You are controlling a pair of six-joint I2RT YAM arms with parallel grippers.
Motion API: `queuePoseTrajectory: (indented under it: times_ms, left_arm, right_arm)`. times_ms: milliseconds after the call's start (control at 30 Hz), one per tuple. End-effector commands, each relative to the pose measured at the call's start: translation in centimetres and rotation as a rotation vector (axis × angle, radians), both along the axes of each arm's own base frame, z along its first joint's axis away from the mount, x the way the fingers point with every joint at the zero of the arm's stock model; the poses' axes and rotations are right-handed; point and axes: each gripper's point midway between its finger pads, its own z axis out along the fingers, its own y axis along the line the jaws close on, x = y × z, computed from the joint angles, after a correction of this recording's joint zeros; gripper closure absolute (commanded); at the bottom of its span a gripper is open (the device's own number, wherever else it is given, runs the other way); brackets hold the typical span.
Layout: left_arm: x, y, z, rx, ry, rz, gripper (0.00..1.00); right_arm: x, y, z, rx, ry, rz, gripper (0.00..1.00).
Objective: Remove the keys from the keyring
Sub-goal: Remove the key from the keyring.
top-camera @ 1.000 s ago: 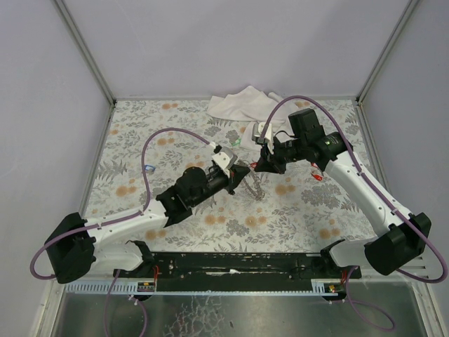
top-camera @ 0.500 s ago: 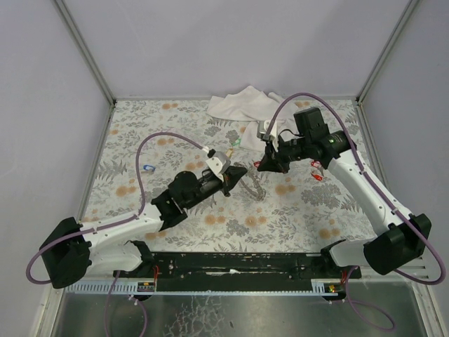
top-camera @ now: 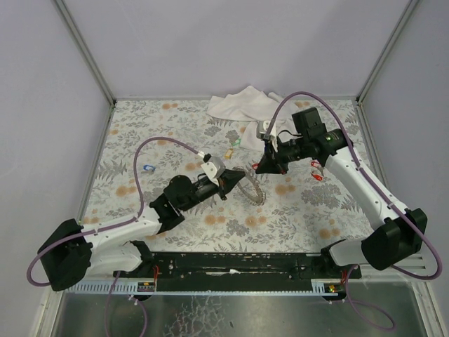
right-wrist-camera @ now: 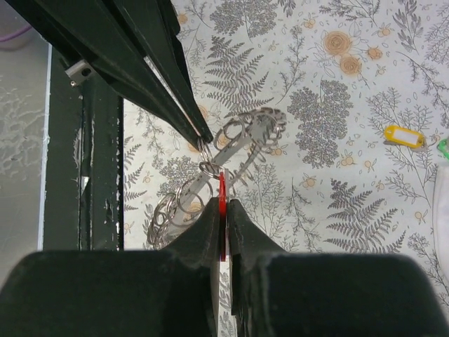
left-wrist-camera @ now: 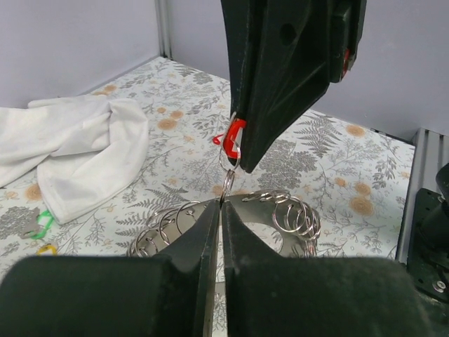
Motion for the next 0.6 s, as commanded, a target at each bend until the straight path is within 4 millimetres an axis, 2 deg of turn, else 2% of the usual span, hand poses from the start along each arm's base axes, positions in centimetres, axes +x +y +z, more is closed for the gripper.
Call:
queuePoseTrajectory:
  times_ms: [0, 133, 233, 567]
  left_arm:
    - [-0.6, -0.9, -0.3, -0.01, -0.009, -0.077, 1.0]
    - [-0.8, -1.3, -0.6, -0.025, -0.008, -0.099, 0.98]
    - [-0.7, -1.4, -0.6, -0.035, -0.007, -0.094, 0.86]
    - [-1.2, 0.1, 1.2, -0.056, -0.068, -0.069, 0.66]
  right_arm:
    - [-0.5, 0.0, 3.0, 0.084, -0.072, 0.029, 1.0]
    - [-0.4, 0.0, 2.7, 0.079, -0.072, 0.028, 1.0]
    - [-0.3, 0.0, 2.4, 0.071, -0.071, 0.026, 1.0]
    - [-0.1, -0.2, 2.3, 0.06, -0.082, 0.017, 1.0]
